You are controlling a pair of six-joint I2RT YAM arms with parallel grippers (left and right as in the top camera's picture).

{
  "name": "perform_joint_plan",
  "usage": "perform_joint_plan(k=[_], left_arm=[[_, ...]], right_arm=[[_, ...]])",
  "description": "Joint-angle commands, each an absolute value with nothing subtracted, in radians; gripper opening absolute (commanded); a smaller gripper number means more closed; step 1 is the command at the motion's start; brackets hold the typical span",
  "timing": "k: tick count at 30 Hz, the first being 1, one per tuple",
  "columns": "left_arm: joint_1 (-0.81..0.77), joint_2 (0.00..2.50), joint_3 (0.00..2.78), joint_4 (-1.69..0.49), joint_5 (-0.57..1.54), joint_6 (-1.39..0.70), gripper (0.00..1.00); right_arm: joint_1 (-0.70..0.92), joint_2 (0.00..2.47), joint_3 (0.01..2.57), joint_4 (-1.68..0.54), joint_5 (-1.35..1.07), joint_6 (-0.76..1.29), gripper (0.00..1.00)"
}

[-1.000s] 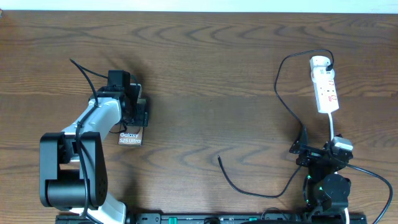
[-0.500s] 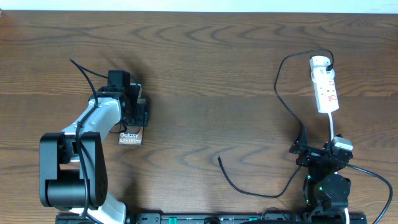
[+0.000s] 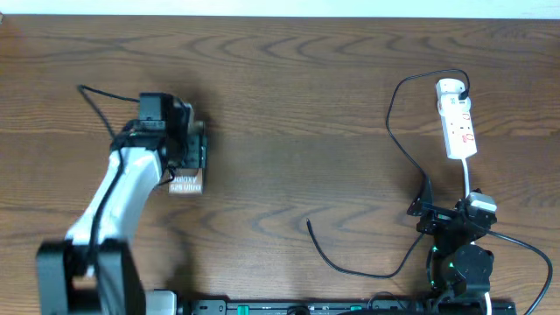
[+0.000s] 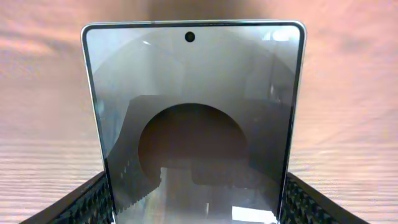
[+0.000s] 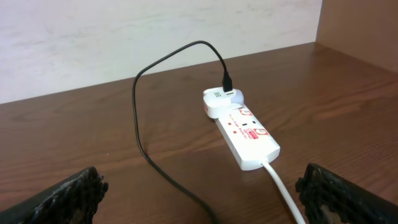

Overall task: Plug charger to phone and switch on socket
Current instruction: 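Lift the phone with the left gripper and tilt it upright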

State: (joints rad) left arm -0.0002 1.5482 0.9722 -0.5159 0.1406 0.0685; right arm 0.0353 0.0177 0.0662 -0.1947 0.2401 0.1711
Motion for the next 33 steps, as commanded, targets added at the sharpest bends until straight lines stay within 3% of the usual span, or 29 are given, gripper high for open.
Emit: perform_joint_plan(k=[1,7,13,24,33], left_arm=[[0.002,1.426,1.02,-0.509,0.177,-0.062,0.07],[0.002,1.283,1.02,-0.499,0.311,-0.267,0.07],[0.005,1.217,1.02,-0.423,0.534,-0.616,0.08],[0.1,1.231,1.019,-0.105,0.868,-1.668,0.07],[0.156,1.23,1.019,0.124,1.14,-2.007,0.07]], right_arm=[[0.04,0.017,0.062,-0.196,0.245,0.16,0.99],[0.04,0.017,0.062,-0.196,0.245,0.16,0.99],[0.04,0.017,0.062,-0.196,0.245,0.16,0.99],[0.04,0.017,0.062,-0.196,0.245,0.16,0.99],[0.04,0.017,0.062,-0.196,0.245,0.16,0.99]])
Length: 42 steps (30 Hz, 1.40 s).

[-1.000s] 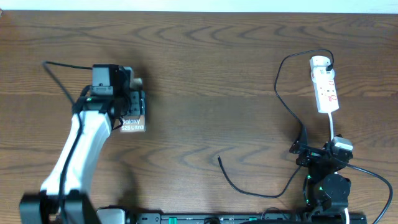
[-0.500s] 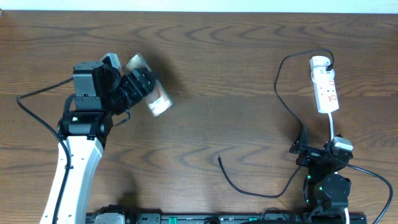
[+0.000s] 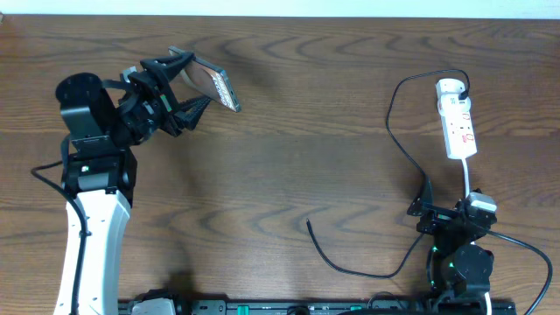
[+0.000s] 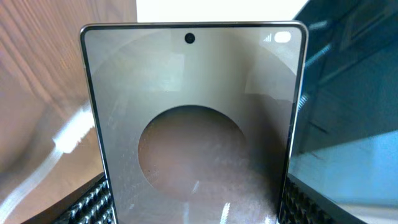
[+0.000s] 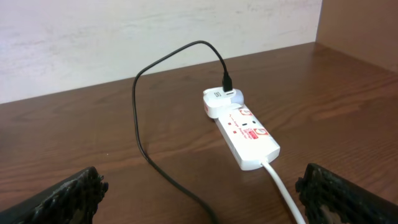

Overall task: Plug charger to phone and switch on socket
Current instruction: 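Lift the phone with the left gripper and tilt it upright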

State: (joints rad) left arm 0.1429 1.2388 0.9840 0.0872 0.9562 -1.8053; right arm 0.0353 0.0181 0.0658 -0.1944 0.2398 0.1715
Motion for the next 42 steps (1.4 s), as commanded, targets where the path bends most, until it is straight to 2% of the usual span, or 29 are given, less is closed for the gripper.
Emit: perform_joint_plan(k=[1,10,30,35,39,42], left_arm=[[0.159,1.229,1.019,0.126,1.169,-2.017,0.07],[0.2,1.228,1.019,0.125,1.272,-2.022,0.07],[0.213,1.228,1.019,0.126,1.268,-1.993,0.07],[0.213,1.229,1.019,0.125,1.263,-1.852,0.07],[0.213,1.229,1.019,0.109,1.213,-1.575,0.07],[0.213,1.229,1.018,0.02,1.137,-1.315,0.07]], right_arm=[[0.04,0.017,0.062,-0.196,0.245,0.16,0.99],[0.04,0.017,0.062,-0.196,0.245,0.16,0.99],[0.04,0.017,0.062,-0.196,0.245,0.16,0.99],[0.04,0.017,0.062,-0.196,0.245,0.16,0.99],[0.04,0.017,0.062,-0.196,0.245,0.16,0.99],[0.04,0.017,0.062,-0.195,0.245,0.16,0.99]])
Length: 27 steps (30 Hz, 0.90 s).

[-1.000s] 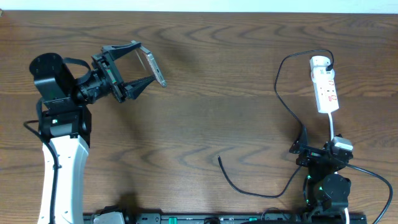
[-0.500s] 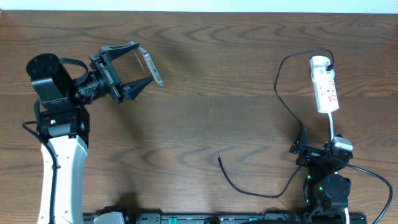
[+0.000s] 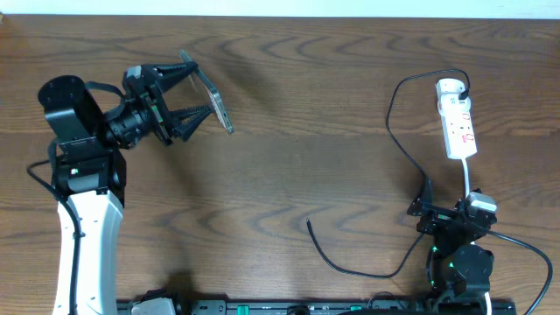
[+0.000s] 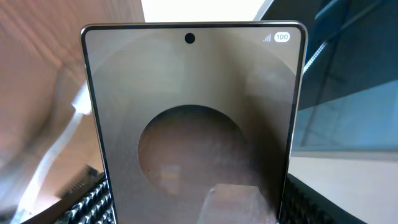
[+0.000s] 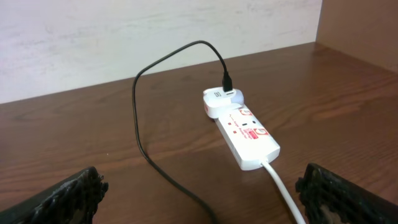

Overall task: Plug charger to phone and switch on socket
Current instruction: 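Lift the phone with the left gripper and tilt it upright, then swing the right gripper toward the phone held by the left gripper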

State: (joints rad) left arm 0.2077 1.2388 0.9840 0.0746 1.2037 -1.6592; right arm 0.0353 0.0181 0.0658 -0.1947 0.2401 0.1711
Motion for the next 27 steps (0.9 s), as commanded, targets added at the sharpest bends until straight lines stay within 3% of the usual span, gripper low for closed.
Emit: perform_joint_plan(k=[1,9,16,27], left_arm=[[0.213,1.229,1.018,-0.053,1.093,-1.258,0.07],[0.212,1.234,1.018,-0.61,0.464,-1.042,0.07],[0.212,1.253,1.018,-0.816,0.124,-1.039,0.07],[0.212,1.301,1.01,-0.881,0.041,-1.024,0.07]], right_arm=[[0.04,0.017,0.062,-0.195,0.245,0.16,0.99],[0.04,0.017,0.062,-0.196,0.245,0.16,0.99],[0.04,0.017,0.062,-0.196,0.245,0.16,0.99],[0.04,0.017,0.062,-0.196,0.245,0.16,0.99]])
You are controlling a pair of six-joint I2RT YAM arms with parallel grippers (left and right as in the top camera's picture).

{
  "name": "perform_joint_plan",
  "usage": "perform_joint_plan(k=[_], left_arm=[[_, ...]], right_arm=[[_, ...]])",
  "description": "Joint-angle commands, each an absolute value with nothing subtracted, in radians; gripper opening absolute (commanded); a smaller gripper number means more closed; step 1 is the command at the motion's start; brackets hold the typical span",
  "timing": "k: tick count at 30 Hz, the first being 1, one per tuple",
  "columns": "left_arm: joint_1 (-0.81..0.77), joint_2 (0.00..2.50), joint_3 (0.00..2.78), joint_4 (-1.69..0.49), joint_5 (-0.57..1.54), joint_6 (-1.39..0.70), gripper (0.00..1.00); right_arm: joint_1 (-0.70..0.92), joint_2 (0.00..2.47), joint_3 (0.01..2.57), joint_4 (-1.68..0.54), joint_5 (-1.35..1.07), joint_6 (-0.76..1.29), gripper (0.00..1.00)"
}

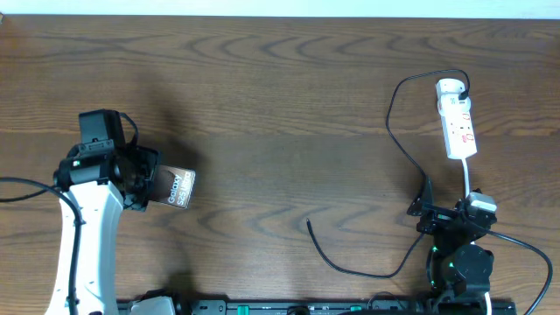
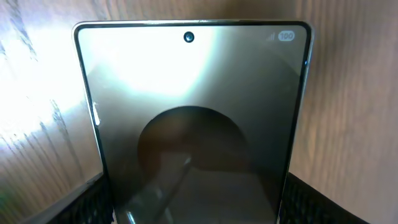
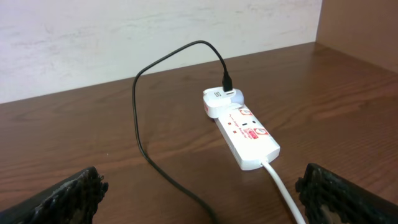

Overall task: Plug charger to phone and switch on socket
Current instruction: 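Swing the right gripper toward the phone held by the left gripper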

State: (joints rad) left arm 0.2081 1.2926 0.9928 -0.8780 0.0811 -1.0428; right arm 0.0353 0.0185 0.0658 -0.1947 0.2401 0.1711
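The phone (image 1: 174,187) is a dark slab with a grey rim; my left gripper (image 1: 150,182) is shut on its lower end at the table's left, low over the wood. In the left wrist view its screen (image 2: 191,118) fills the frame between my fingers (image 2: 87,199). A white power strip (image 1: 456,125) lies at the far right with a white charger block (image 1: 450,87) plugged in. The black cable (image 1: 404,140) runs from it to a loose end (image 1: 309,223) near the front middle. My right gripper (image 1: 457,229) rests open at the front right, holding nothing. The strip (image 3: 249,137) and cable (image 3: 140,137) show in the right wrist view.
The strip's white lead (image 1: 472,185) runs toward the right arm's base. A black rail (image 1: 306,306) lines the table's front edge. A pale wall (image 3: 124,37) stands behind the table.
My left gripper has come down from the upper left to a lower spot nearer the front, still shut on the phone, which now lies nearly flat over the wood. The right arm has not moved.
My left gripper was shut on the phone low over the table left of centre. Then it held the phone raised and tilted at the far left back. Now the phone is down near the front left. Cable, strip and right arm stayed put.
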Motion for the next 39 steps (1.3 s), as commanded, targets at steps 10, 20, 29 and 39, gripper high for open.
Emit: perform_joint_plan(k=[10,20,29,39], left_arm=[[0.212,1.304,1.01,-0.881,0.079,-1.025,0.07],[0.212,1.304,1.01,-0.832,0.175,-1.026,0.07],[0.212,1.304,1.01,-0.814,0.218,-1.025,0.07],[0.212,1.304,1.01,-0.814,0.277,-1.025,0.07]], right_arm=[[0.039,0.017,0.062,-0.127,0.274,0.168,0.99],[0.04,0.118,0.262,-0.179,0.033,0.159,0.99],[0.04,0.757,0.9,-0.601,-0.242,0.113,0.99],[0.051,1.485,1.249,-0.653,-1.219,0.051,0.99]])
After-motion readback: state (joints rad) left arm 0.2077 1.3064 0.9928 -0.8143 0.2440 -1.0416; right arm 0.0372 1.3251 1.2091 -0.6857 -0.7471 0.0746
